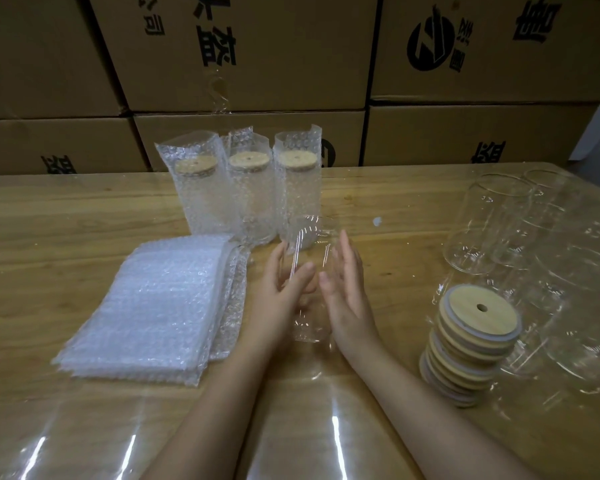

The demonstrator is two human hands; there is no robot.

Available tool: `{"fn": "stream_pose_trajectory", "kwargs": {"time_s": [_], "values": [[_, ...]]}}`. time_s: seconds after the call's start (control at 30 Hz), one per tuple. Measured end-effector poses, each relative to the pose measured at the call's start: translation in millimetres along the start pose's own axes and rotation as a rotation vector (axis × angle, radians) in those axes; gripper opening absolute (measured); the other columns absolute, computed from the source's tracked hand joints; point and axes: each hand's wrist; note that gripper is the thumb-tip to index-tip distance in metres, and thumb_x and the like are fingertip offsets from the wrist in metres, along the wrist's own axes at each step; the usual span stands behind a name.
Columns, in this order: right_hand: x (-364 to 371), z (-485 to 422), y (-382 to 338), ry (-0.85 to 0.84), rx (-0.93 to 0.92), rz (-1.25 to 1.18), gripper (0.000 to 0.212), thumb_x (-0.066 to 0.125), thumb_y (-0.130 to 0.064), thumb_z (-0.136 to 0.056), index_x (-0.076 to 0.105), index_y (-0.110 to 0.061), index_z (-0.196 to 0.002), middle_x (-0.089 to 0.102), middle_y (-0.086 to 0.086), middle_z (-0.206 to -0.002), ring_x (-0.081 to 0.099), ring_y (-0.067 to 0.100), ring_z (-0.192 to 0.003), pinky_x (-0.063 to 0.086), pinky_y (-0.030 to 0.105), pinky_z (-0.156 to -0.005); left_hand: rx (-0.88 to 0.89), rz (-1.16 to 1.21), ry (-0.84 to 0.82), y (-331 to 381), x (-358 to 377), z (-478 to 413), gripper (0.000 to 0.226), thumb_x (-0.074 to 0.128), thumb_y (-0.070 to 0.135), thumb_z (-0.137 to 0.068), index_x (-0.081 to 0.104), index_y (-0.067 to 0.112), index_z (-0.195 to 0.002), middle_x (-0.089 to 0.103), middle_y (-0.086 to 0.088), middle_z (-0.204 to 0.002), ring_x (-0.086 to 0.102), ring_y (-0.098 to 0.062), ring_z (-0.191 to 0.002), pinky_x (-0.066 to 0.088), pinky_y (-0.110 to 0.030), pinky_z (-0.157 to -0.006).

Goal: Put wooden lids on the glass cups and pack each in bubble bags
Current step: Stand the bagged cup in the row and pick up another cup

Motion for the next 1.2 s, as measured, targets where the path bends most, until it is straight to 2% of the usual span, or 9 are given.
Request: {"fn": "stream_pose_trajectory", "kwargs": {"time_s": [0.1,0.2,0.37,0.47,0.57,0.7,0.83,1.0,1.2], "values": [[1.2,0.9,-1.0,0.028,-0.184,0.247,0.056,0.043,-0.033,-0.095,0.019,-0.028,-0.146,0.012,-0.003,-0.159,0.009,0.004,-0.147,0.012,0.02,-0.117,-0.004,0.043,-0.033,-1.0,-6.6,-3.9,0.071,0.071,0.041,-0.077,0.04,0.032,-0.141,0.064,-0.008,-0.124,0.071,-0.017,-0.094,0.053,-0.022,-0.064],[1.1,0.1,-0.8,0.055,-0.224,0.22,0.055,0.041,-0.034,-0.095,0.019,-0.029,-0.145,0.013,-0.002,-0.159,0.011,0.006,-0.147,0.015,0.023,-0.117,-0.023,0.084,-0.097,-5.2,-3.6,-4.3,0.059,0.059,0.041,-0.08,0.041,0.041,-0.136,0.069,-0.007,-0.114,0.069,-0.026,-0.097,0.057,-0.031,-0.069],[-4.7,-4.6,-5.3,0.006,0.133,-0.271,0.047,0.041,-0.041,-0.092,0.026,-0.052,-0.134,0.037,-0.009,-0.149,0.043,0.001,-0.132,0.047,0.013,-0.087,0.031,0.141,-0.096,-10.0,12.2,-0.7,0.07,0.057,0.032,-0.081,0.03,0.027,-0.145,0.06,-0.017,-0.126,0.065,-0.027,-0.096,0.052,-0.035,-0.076],[-6.9,-8.1,-1.2,-0.046,0.269,-0.316,0.048,0.033,-0.054,-0.087,0.036,-0.043,-0.133,0.061,-0.011,-0.129,0.054,0.003,-0.122,0.047,0.018,-0.09,0.2,-0.042,0.036,-9.5,17.3,6.8,0.071,0.064,0.043,-0.077,0.031,0.035,-0.139,0.057,0.002,-0.129,0.057,-0.007,-0.117,0.048,-0.025,-0.092],[-5.7,-8.8,-1.0,-0.119,0.375,-0.329,0.061,0.027,-0.068,-0.081,0.048,-0.038,-0.13,0.064,-0.008,-0.125,0.059,0.008,-0.118,0.047,0.028,-0.096,0.407,-0.282,0.153,-11.0,15.1,10.2,0.08,0.06,0.055,-0.077,0.018,0.038,-0.143,0.048,0.005,-0.137,0.046,-0.01,-0.129,0.039,-0.026,-0.103],[-4.3,-9.5,-4.3,-0.13,0.473,-0.402,0.072,0.029,-0.078,-0.08,0.055,-0.028,-0.125,0.065,0.002,-0.121,0.068,0.018,-0.097,0.055,0.033,-0.077,0.516,-0.363,0.213,-8.6,15.2,11.7,0.085,0.06,0.059,-0.079,0.009,0.043,-0.144,0.037,0.017,-0.144,0.041,-0.011,-0.133,0.036,-0.029,-0.107],[-3.3,-9.2,-4.3,-0.078,0.445,-0.414,0.066,0.036,-0.066,-0.075,0.053,-0.028,-0.126,0.064,-0.003,-0.121,0.07,0.021,-0.096,0.056,0.027,-0.074,0.498,-0.36,0.179,-5.5,13.9,9.9,0.091,0.067,0.057,-0.076,0.007,0.045,-0.144,0.025,0.031,-0.147,0.036,-0.002,-0.135,0.032,-0.021,-0.108],[-3.3,-7.5,4.6,0.078,0.378,-0.326,0.03,0.033,-0.037,-0.1,0.058,-0.031,-0.117,0.063,-0.004,-0.122,0.067,0.017,-0.101,0.053,0.022,-0.078,0.404,-0.249,0.109,-8.4,10.8,5.4,0.098,0.077,0.03,-0.072,0.021,0.022,-0.151,0.034,0.036,-0.142,0.042,-0.002,-0.132,0.039,-0.009,-0.095],[-5.7,-0.5,5.6,-0.031,0.194,-0.151,0.057,0.053,-0.028,-0.084,0.038,-0.036,-0.138,0.042,-0.006,-0.148,0.039,0.003,-0.135,0.037,0.027,-0.11,0.331,-0.199,0.112,-10.3,3.6,0.3,0.094,0.08,0.035,-0.071,0.027,0.029,-0.149,0.041,0.031,-0.141,0.048,0.002,-0.125,0.041,-0.006,-0.092]]}}
Point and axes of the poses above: each hand's wrist, its own z-axis away from the middle knuckle, its own x-axis out of the palm, y = z × x
